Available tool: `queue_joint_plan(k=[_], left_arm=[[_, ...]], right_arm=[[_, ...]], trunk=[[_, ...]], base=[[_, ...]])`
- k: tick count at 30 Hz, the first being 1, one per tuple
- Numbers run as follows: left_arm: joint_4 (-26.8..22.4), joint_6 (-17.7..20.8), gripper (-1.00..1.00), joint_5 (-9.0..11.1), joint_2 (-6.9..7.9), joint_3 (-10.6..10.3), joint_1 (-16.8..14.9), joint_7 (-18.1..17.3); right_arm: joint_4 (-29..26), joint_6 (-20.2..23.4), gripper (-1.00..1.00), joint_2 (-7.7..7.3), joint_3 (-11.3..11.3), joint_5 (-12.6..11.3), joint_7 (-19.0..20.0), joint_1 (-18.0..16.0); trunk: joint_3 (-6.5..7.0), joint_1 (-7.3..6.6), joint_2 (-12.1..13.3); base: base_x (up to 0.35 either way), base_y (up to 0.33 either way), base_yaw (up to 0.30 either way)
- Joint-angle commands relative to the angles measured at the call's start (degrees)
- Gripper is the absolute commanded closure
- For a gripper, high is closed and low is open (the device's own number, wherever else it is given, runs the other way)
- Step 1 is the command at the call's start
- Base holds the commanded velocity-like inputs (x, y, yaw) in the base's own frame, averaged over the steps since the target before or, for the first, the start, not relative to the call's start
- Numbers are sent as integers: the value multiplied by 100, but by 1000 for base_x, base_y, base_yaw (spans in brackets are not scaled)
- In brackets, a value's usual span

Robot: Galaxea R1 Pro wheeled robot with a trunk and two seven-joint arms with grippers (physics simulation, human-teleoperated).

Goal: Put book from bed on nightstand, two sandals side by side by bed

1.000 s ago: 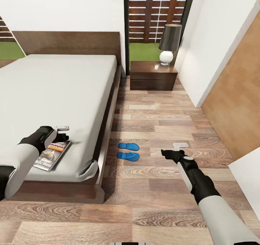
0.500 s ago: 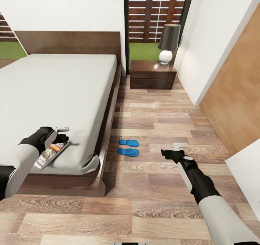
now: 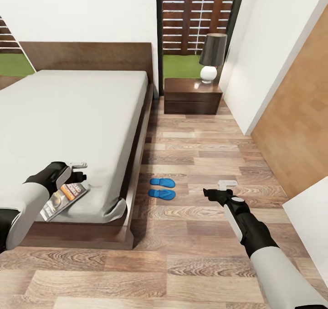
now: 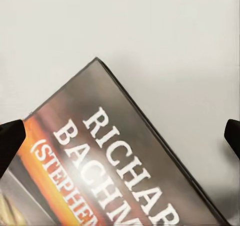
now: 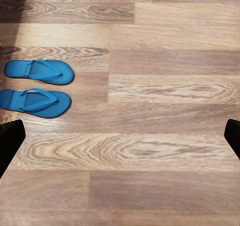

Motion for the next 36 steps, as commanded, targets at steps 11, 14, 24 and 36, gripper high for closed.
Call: queue_joint_plan(k=[11, 14, 24, 36], left_arm=[[-257, 43, -100, 64, 32, -8, 0, 32], [-781, 109, -100, 106, 177, -17, 4, 26], [-3694, 1152, -100, 111, 392, 65, 954, 46], [-7118, 2172, -100, 107, 474, 1033, 2880, 72]], right_arm=[[-8, 23, -100, -7, 17, -56, -20, -2], [-8, 23, -100, -7, 17, -56, -20, -2], [-7, 39, -100, 2, 17, -56, -28, -2], [-77, 208, -100, 2, 28, -48, -31, -2]], trunk=[[194, -243, 441], [248, -309, 561], [427, -528, 962], [643, -792, 1444]], base=[[0, 0, 0], [0, 0, 0], [0, 0, 0], [0, 0, 0]])
